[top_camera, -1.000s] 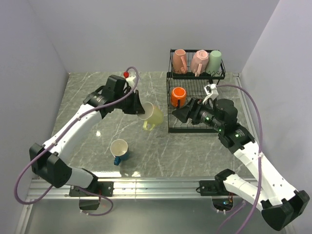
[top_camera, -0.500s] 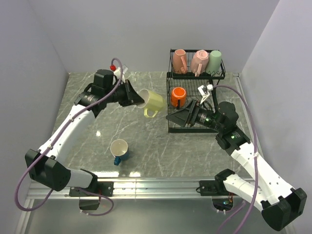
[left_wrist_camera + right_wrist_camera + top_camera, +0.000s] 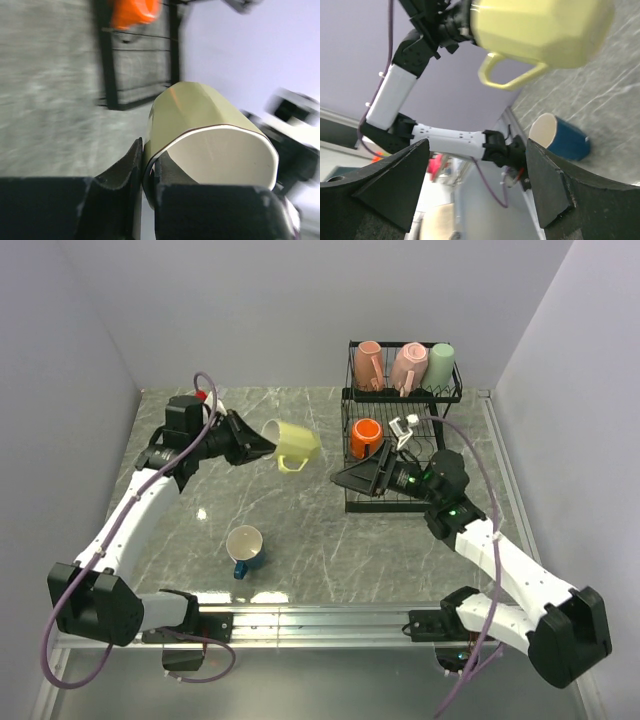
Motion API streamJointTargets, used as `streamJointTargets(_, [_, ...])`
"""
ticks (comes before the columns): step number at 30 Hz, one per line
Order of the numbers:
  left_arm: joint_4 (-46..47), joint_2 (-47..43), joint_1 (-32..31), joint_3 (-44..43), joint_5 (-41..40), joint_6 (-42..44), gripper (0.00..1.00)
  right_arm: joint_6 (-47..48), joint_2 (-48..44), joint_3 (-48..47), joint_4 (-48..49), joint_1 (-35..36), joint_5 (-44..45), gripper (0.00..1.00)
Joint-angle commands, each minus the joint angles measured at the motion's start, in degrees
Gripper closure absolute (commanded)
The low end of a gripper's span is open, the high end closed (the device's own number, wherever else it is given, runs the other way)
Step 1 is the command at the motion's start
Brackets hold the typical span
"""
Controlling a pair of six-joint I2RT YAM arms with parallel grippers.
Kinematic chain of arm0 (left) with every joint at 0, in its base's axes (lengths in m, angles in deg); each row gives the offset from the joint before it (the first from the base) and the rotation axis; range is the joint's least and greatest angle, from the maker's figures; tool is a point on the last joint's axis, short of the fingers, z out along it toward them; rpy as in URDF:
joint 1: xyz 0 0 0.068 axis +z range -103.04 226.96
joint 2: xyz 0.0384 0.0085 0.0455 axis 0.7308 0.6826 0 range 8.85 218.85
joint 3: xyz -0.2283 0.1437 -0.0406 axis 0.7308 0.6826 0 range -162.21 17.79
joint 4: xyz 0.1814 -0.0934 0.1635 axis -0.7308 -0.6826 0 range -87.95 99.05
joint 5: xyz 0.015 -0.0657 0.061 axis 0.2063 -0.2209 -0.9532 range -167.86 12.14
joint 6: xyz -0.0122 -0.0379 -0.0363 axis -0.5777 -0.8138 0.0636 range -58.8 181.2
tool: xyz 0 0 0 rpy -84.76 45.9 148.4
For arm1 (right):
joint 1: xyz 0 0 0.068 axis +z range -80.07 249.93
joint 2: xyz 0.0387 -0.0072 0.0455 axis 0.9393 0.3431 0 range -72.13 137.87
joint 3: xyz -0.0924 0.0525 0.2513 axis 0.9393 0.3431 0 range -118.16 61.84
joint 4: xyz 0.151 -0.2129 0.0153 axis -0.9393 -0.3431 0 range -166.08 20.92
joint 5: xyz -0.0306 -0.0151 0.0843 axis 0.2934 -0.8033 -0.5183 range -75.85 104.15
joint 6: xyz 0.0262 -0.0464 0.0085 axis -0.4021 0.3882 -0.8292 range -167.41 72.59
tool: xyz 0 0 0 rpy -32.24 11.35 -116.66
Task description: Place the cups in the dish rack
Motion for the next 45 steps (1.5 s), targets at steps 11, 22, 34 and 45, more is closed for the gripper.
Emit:
streamJointTargets(11, [34.2,-0.4,-5.4,0.8,13.0,-15.4,0.99,-16.0,10.9,-4.1,23.6,0.0,-4.1,0.16])
streamJointTargets(22, [38.6,1.1,-9.9,2.1,9.3,-17.7,1.0,-20.3,17.2,-8.9,30.2,1.3,-3.4,0.16])
streamJointTargets(34, [45.2,-0.3,-13.9,6.7,0.3,-20.5,0.99,-25.7,18.8,-10.5,34.4,2.1,-0.7,0.39])
streamJointTargets(45, [42.0,-1.7,-17.9,7.8,-7.5,-17.2,0.99,-28.5,17.4,-10.0,36.3,2.2,3.4,0.73])
